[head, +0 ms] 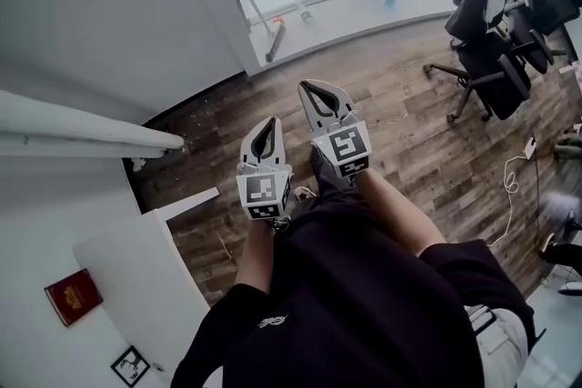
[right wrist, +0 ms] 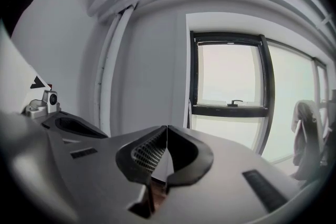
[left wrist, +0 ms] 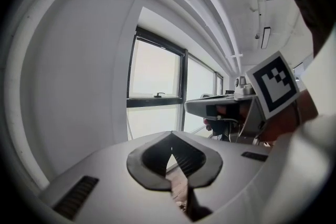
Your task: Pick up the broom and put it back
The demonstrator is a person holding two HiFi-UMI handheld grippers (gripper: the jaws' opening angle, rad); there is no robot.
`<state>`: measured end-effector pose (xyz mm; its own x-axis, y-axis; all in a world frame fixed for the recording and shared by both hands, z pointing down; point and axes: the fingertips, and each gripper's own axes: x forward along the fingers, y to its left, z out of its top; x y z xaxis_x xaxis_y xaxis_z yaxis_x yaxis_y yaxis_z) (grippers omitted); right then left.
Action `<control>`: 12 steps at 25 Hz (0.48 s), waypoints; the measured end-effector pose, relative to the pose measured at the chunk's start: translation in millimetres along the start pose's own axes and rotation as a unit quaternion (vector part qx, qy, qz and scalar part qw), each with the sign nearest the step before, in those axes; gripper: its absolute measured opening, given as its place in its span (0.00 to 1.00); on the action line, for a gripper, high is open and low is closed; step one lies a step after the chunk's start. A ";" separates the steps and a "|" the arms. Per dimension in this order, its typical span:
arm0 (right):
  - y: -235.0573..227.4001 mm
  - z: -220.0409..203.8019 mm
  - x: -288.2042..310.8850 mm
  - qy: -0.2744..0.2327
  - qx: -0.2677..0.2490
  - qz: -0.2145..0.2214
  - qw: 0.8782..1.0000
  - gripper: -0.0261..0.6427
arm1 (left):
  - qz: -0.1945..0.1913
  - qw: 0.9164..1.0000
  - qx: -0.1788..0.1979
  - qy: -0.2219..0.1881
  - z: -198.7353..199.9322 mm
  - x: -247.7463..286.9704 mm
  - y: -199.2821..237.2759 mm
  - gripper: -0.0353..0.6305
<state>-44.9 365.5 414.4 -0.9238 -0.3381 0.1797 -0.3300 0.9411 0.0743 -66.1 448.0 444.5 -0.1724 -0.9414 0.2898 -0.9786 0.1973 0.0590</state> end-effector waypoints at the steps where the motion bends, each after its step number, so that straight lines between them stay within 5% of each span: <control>1: -1.5 -0.6 12.0 0.003 0.002 0.003 1.000 0.07 | 0.000 1.000 0.000 0.004 1.4 4.4 6.7 0.06; 7: -37.0 -8.0 91.0 0.005 0.002 0.009 1.000 0.07 | 0.021 1.000 0.004 0.013 13.2 59.2 58.9 0.06; 12: -97.6 -23.6 171.6 0.013 0.000 0.013 1.000 0.07 | 0.025 1.000 0.009 0.015 28.9 157.1 91.8 0.06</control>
<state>-166.6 215.4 461.1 -0.9268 -0.3135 0.2069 -0.3056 0.9496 0.0698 -186.3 310.3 467.9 -0.2177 -0.9216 0.3213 -0.9708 0.2384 0.0258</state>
